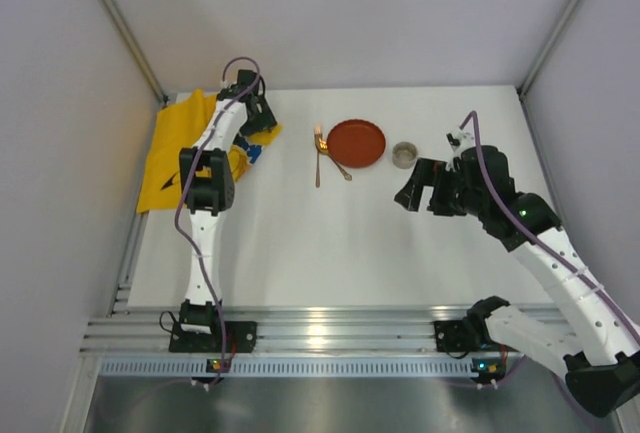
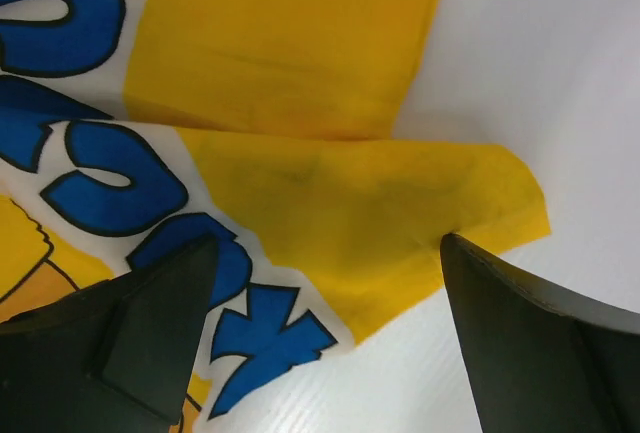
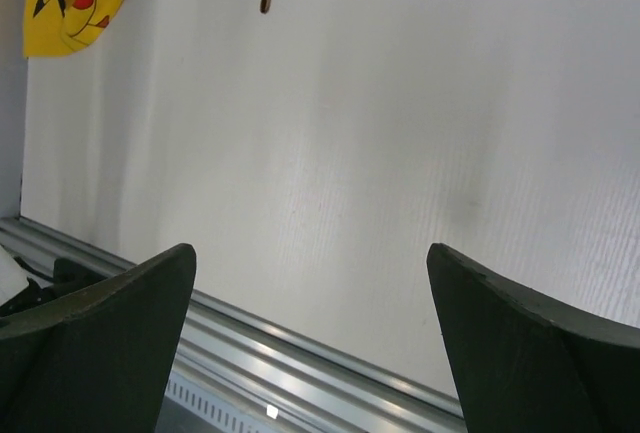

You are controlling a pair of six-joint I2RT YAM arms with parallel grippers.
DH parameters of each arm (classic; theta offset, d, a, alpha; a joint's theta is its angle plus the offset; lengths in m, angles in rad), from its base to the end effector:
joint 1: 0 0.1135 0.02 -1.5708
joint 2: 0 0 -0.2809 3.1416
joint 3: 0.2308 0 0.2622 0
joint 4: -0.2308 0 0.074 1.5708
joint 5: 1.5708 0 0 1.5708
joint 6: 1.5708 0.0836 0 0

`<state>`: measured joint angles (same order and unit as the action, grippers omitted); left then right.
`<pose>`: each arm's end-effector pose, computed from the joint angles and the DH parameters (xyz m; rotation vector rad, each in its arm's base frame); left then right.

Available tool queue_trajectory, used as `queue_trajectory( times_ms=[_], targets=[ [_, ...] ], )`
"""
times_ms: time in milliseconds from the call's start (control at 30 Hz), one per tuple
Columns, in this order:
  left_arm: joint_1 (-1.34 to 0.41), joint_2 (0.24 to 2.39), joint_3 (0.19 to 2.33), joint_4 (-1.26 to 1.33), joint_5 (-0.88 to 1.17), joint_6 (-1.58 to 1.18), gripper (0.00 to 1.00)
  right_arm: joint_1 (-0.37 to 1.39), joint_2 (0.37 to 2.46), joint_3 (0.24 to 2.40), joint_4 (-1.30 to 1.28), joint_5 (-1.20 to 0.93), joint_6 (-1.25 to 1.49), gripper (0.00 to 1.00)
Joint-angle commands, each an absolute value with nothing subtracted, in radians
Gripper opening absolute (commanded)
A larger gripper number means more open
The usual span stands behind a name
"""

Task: Set the dinner table for one person

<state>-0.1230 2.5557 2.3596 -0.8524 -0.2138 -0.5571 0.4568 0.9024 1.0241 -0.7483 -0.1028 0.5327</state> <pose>0.5915 -0.0552 0.1430 -0.6279 2.5038 0.0310 0.1930 0.1044 0.3323 0.0266 2.2740 0.6541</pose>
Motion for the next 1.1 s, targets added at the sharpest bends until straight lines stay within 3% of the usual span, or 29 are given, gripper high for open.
queue_trajectory(
  times_ms=[0,67,100,167,200,233,267,533,767,1067],
  targets=[
    [-0.092,2.562,2.338,-0.890,-0.216,-0.540,0.97,0.454,0.959,1.088,-0.742,-0.081,0.496,1.00],
    [-0.094,2.575,2.333,-0.914,-0.206,-0.522,0.88,0.451,0.989,1.086,-0.717,-0.104,0.489,1.00],
    [-0.094,2.588,2.329,-0.923,-0.195,-0.503,0.65,0.453,0.999,1.086,-0.707,-0.112,0.486,1.00],
    [-0.094,2.594,2.295,-0.950,-0.196,-0.491,0.39,0.451,1.025,1.091,-0.696,-0.129,0.480,1.00],
    [-0.094,2.589,2.274,-0.951,-0.187,-0.476,0.17,0.451,1.029,1.092,-0.696,-0.135,0.476,1.00],
    [-0.094,2.583,2.249,-0.953,-0.190,-0.471,0.04,0.451,1.034,1.095,-0.696,-0.137,0.474,1.00],
    [-0.094,2.562,2.177,-0.960,-0.205,-0.475,0.00,0.451,1.031,1.097,-0.696,-0.144,0.471,1.00],
    [-0.094,2.271,1.835,-0.946,-0.278,-0.469,0.00,0.451,0.947,1.058,-0.703,-0.173,0.456,1.00],
    [-0.138,1.760,1.513,-0.936,-0.271,-0.475,0.00,0.449,0.894,1.057,-0.723,-0.190,0.440,1.00],
    [-0.628,1.444,1.287,-1.049,-0.184,-0.791,0.00,0.445,0.896,1.055,-0.745,-0.180,0.407,1.00]
  ],
)
